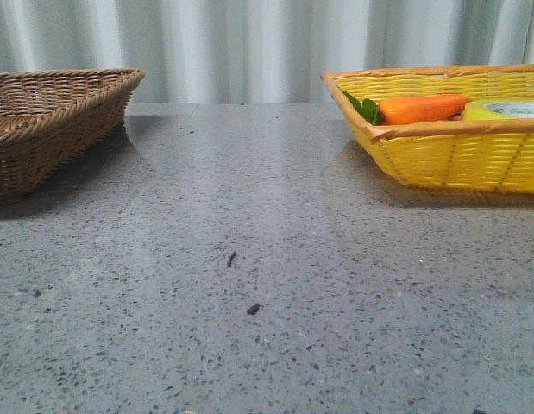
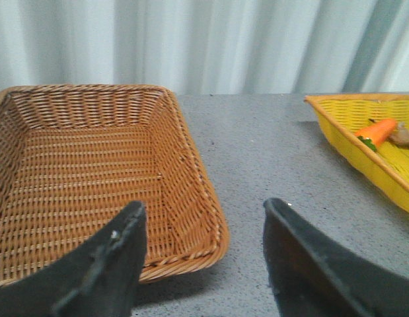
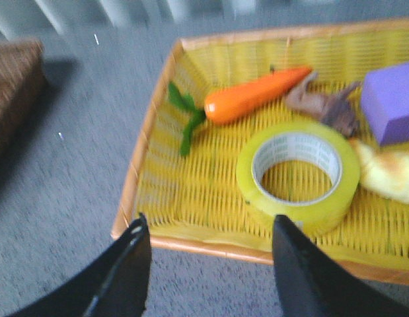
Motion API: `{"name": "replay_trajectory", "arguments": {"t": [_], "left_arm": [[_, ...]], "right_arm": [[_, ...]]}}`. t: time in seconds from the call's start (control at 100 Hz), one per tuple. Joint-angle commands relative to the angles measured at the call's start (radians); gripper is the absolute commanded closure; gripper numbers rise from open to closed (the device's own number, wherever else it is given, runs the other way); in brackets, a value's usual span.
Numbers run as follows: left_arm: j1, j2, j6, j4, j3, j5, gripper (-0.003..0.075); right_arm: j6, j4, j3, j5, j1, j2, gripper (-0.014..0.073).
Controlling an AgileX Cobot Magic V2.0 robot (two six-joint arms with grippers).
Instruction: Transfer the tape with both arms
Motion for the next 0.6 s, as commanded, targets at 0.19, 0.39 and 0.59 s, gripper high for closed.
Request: {"name": "replay_trajectory", "arguments": {"t": [0.19,0.39,0.59], "left_arm": [[-0.016,0.015,0.003,-0.014,-0.035,-0.048,0.0345],[-0.016,0.015,0.003,-0.018,-0.035,-0.042,0.0345],[-0.016,0.015,0.003,-0.018,-0.035,-0.042,0.0345]], "right_arm": [[-0.029,-0.019,-0.262,0.143,-0.005,0.432,0.0225],[-0.029,-0.037,-0.334,0.149,-0.005,0.654,0.0225],[-0.029,-0.044,-0.339,0.102,-0.005,0.763,0.0267]]}}
